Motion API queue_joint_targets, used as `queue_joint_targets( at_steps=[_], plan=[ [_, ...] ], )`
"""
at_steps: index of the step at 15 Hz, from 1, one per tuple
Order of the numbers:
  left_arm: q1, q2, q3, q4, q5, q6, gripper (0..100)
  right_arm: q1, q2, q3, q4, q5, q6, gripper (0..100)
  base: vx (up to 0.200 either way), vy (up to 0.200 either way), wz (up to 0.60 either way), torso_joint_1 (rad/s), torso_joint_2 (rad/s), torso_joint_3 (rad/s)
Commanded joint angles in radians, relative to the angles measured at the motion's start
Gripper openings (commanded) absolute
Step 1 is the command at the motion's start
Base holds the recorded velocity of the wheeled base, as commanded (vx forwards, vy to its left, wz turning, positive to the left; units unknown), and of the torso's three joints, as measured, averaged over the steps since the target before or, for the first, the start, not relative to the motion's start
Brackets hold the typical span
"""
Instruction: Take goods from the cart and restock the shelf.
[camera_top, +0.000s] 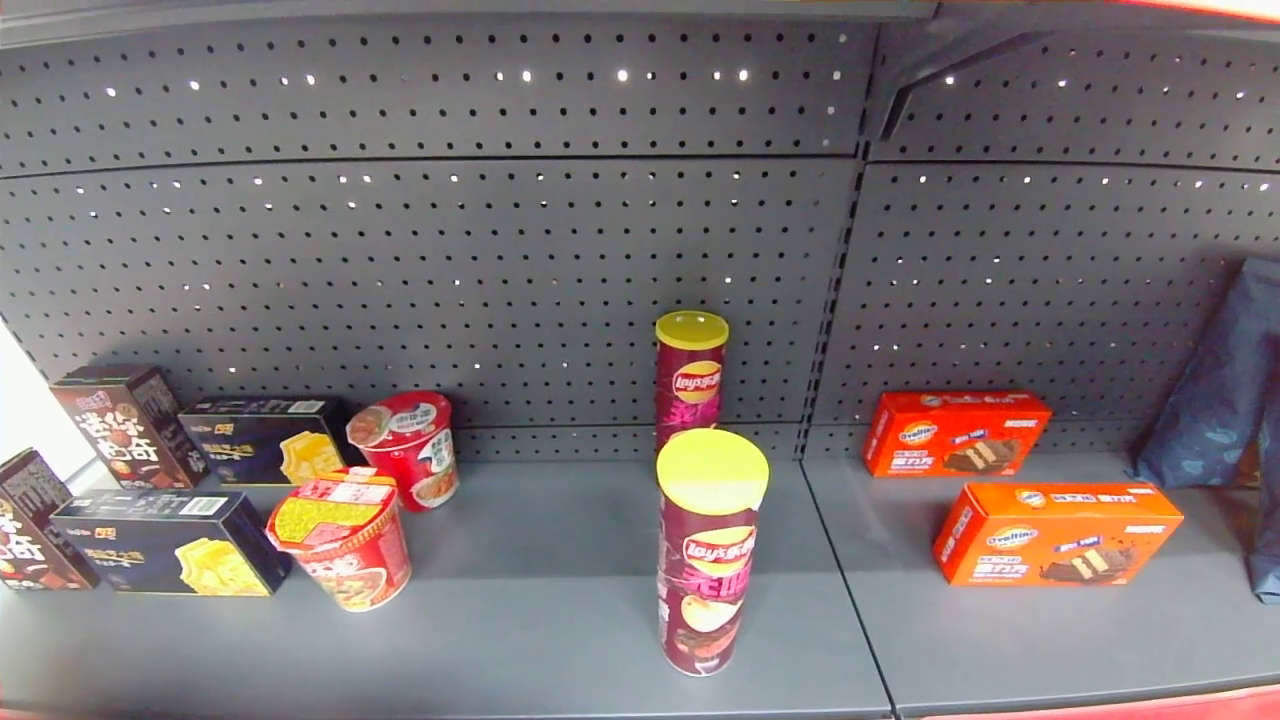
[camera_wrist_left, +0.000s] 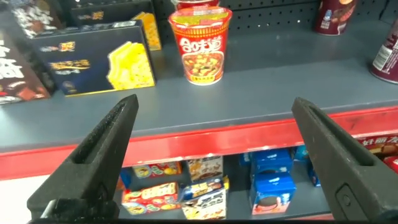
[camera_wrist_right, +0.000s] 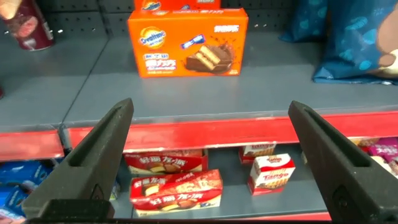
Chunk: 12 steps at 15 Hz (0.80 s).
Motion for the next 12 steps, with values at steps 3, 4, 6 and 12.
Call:
queue_joint_targets(
  at_steps=[3,4,6,12],
  plan=[
    [0.0,0.0,0.0,-0.002,0.0,-0.008,100,-0.001,0.0,0.0,0.0,0.001,0.0,100,0.0,0.0,0.0,0.0,0.0,0.0],
    [0.0,0.0,0.0,-0.002,0.0,-0.008,100,0.0,0.0,0.0,0.0,-0.001,0.0,100,0.0,0.0,0.0,0.0,0.0,0.0],
    [0.0,0.0,0.0,-0.002,0.0,-0.008,100,0.0,0.0,0.0,0.0,-0.001,0.0,100,0.0,0.0,0.0,0.0,0.0,0.0],
    [0.0,0.0,0.0,-0.002,0.0,-0.008,100,-0.001,0.0,0.0,0.0,-0.001,0.0,100,0.0,0.0,0.0,0.0,0.0,0.0]
  ],
)
